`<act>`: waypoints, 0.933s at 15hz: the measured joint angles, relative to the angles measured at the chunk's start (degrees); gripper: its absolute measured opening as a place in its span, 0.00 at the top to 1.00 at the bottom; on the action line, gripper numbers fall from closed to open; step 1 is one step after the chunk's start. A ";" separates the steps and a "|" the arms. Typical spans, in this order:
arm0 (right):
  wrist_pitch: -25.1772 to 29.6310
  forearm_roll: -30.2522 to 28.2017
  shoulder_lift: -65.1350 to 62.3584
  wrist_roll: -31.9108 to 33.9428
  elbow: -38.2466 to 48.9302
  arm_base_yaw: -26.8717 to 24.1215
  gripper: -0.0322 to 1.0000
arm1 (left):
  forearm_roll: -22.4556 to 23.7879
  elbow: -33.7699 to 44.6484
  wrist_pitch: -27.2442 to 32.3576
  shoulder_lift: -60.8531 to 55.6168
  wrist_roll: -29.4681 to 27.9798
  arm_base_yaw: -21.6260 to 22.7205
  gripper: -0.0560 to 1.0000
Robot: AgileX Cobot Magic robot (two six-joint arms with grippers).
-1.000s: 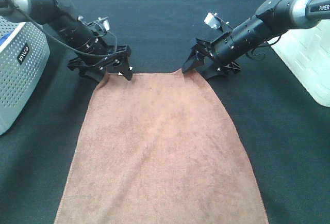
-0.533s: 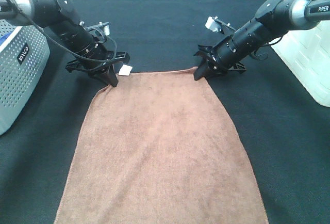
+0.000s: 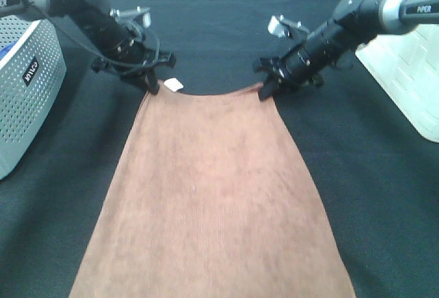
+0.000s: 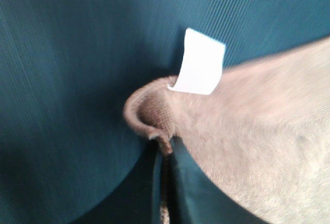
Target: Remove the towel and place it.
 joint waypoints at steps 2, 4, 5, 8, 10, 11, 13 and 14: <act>-2.23 -1.78 -0.06 0.63 -4.98 0.00 0.97 | 1.20 -2.92 -3.78 0.06 0.00 0.00 0.94; -4.93 -3.04 -0.06 0.69 -8.88 0.00 0.97 | 2.46 -4.41 -8.42 0.06 0.00 -0.06 0.94; -6.82 -3.27 -0.06 0.69 -10.20 0.00 0.97 | 2.64 -4.70 -11.52 0.06 0.06 -0.06 0.94; -13.41 -2.92 0.00 0.69 -12.89 0.00 0.97 | 2.81 -4.76 -20.45 0.06 1.95 -0.06 0.94; -16.39 -2.18 0.29 0.52 -12.95 0.00 0.97 | 2.81 -4.76 -25.27 0.06 3.21 -0.06 0.94; -17.53 -1.60 0.74 0.34 -12.95 0.00 0.97 | 2.81 -4.76 -26.76 0.06 3.61 -0.06 0.94; -18.91 -0.17 2.29 -0.52 -13.52 0.00 0.97 | 2.81 -4.76 -29.22 0.69 4.76 -0.06 0.94; -19.25 0.29 3.09 -1.09 -14.04 0.00 0.97 | 2.81 -4.76 -29.62 1.20 4.93 -0.06 0.94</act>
